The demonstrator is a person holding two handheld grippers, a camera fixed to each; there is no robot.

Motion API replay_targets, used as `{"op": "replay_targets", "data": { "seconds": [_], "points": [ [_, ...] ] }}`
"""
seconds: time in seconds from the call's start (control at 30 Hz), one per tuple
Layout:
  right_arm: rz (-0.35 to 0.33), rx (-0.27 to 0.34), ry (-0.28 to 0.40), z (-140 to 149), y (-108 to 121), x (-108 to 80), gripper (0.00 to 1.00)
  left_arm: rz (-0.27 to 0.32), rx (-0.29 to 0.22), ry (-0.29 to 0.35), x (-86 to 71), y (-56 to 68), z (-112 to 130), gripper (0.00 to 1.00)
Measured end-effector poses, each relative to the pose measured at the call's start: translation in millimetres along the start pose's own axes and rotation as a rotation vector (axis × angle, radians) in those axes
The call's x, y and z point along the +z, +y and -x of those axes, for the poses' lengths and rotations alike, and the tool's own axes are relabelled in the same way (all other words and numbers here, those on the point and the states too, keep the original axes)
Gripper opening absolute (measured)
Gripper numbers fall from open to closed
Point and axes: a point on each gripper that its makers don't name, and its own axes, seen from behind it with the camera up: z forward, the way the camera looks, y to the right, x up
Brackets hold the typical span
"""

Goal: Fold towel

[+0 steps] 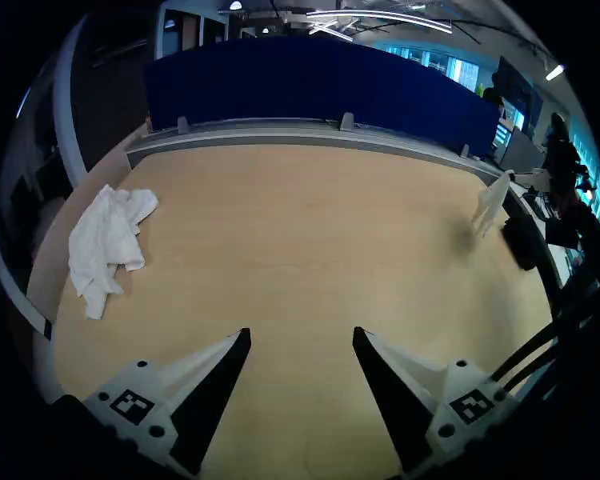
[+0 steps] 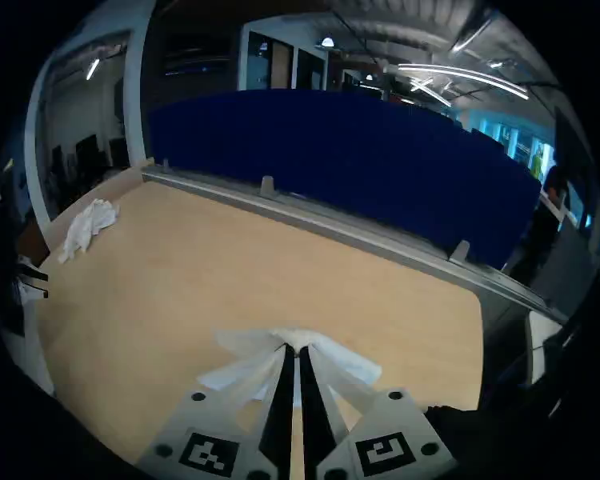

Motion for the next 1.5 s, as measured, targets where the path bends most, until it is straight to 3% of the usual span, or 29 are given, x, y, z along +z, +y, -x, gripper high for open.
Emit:
{"op": "replay_targets", "data": {
  "seconds": [0.4, 0.8, 1.17, 1.5],
  "points": [
    [0.017, 0.004, -0.026, 3.0, 31.5, 17.6, 0.04, -0.018, -0.005, -0.013, 0.2, 0.8, 4.2, 0.94],
    [0.019, 0.011, -0.037, 4.3, 46.5, 30.1, 0.04, -0.030, -0.001, -0.018, 1.1, 6.1, 2.9, 0.94],
    [0.026, 0.028, -0.062, 25.7, 53.1, 23.6, 0.04, -0.016, 0.015, -0.021, 7.8, 16.0, -1.0, 0.95],
    [0.047, 0.039, -0.121, 66.4, 58.2, 9.6, 0.04, -0.005, 0.029, -0.023, 7.7, 19.9, -4.1, 0.94]
  ]
}}
